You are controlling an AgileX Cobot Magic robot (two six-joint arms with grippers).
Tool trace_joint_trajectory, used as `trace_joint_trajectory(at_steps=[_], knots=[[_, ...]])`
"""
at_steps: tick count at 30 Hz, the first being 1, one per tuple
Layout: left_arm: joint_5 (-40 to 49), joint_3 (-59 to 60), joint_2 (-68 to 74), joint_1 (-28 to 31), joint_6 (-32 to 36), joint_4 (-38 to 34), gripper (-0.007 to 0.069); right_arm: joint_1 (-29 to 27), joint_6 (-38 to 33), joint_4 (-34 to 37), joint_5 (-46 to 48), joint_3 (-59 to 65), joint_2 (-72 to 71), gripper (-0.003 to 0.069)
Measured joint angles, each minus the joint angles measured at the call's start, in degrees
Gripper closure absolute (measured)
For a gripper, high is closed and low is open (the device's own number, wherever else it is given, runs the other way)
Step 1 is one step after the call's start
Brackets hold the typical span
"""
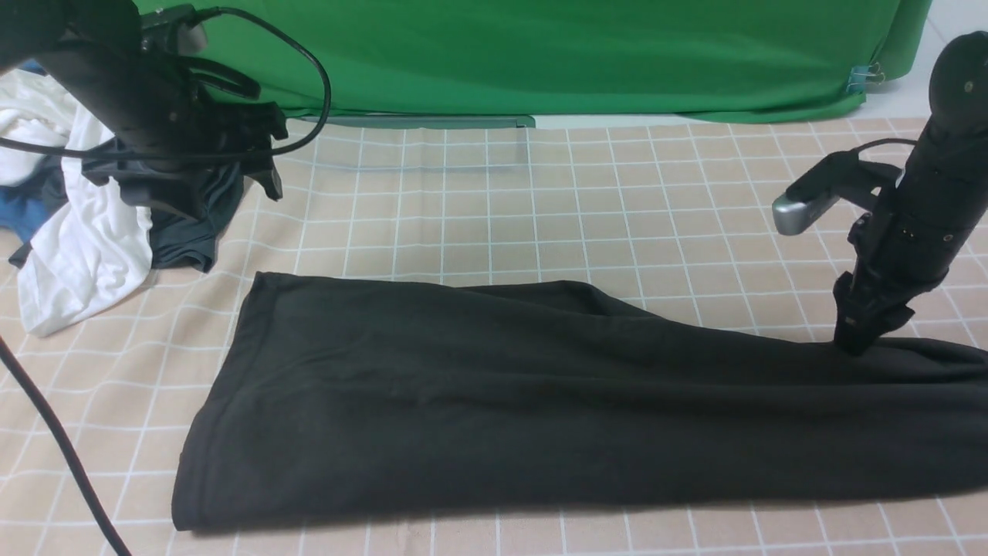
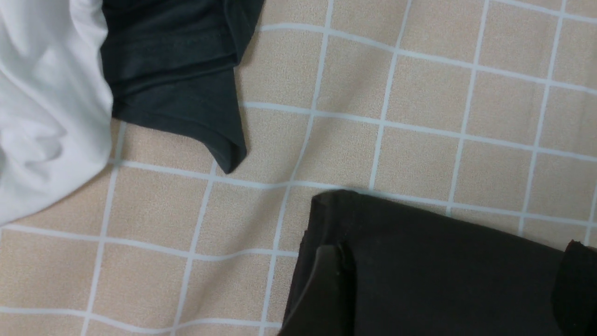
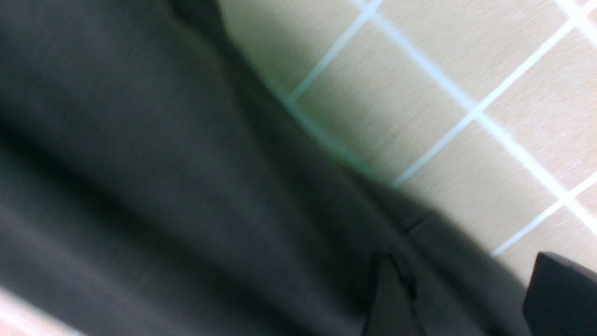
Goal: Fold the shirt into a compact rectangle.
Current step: 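Fold the black garment in half by bringing its near edge over to the far edge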
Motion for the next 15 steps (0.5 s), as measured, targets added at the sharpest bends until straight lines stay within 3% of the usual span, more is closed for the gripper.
trace_joint_trajectory(at_steps=[15], knots=[[-0.7,0.0,0.0,0.0,0.0,-1.2,0.0046,5.1,-3.8,-3.5,2.7,0.0,2.4,0.0252]])
